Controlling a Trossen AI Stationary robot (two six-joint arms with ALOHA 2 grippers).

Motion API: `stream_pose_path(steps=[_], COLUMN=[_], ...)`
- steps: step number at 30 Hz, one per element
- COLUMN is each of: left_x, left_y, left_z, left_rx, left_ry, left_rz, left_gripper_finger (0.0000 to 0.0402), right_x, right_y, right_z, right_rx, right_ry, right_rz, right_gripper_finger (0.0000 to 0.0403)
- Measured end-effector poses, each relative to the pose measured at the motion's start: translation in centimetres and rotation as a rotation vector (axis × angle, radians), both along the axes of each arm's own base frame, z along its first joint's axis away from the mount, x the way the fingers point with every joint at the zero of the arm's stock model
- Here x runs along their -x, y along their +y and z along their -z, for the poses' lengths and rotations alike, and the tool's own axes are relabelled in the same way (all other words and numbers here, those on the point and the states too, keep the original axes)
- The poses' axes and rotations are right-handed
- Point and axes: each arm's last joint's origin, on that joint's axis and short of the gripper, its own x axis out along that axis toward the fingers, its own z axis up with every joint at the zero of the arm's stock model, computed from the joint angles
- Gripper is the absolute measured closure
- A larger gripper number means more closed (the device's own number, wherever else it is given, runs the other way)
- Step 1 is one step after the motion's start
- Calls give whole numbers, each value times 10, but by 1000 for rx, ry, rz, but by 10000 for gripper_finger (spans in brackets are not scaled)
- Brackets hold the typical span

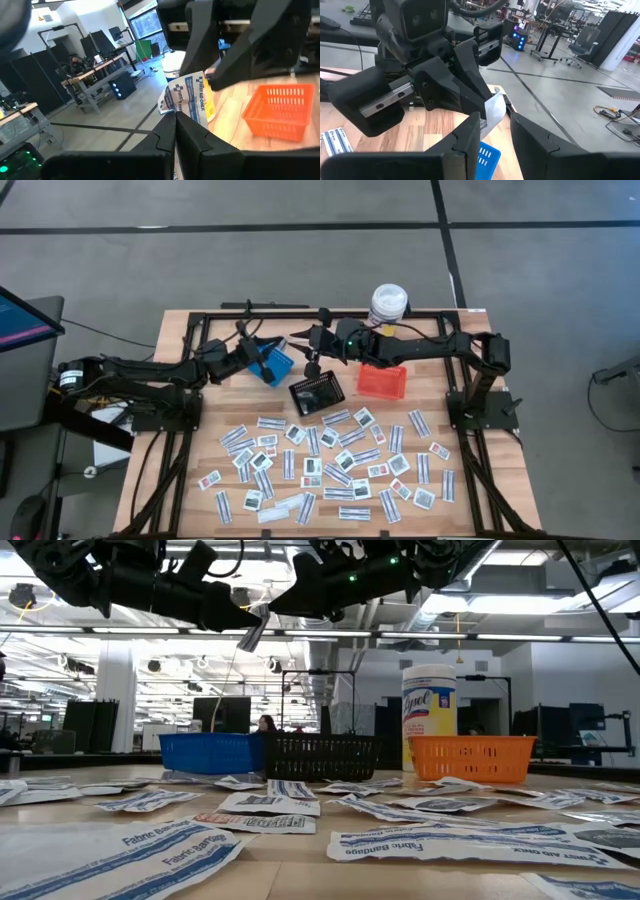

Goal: Pick & Place First Aid Supplies
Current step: Put the bandage into the blue container

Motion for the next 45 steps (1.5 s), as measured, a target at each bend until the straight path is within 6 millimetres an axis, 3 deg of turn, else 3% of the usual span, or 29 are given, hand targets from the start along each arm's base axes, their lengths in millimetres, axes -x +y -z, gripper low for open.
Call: stream_pose_path(steps=[32, 45], left_x=[-10, -10], left_y=[-1, -1], left_z=[4, 4], left_rx=[30, 29], left_ry=[-38, -43], left_rz=[89, 87], left_gripper_finger=[389, 389], right_x=[0, 0], right_y=[0, -1], right_z=[-4, -3], right_rx=[8, 17], right_ry=[-41, -26], right_rz=[4, 5], right_gripper_finger=[302, 398])
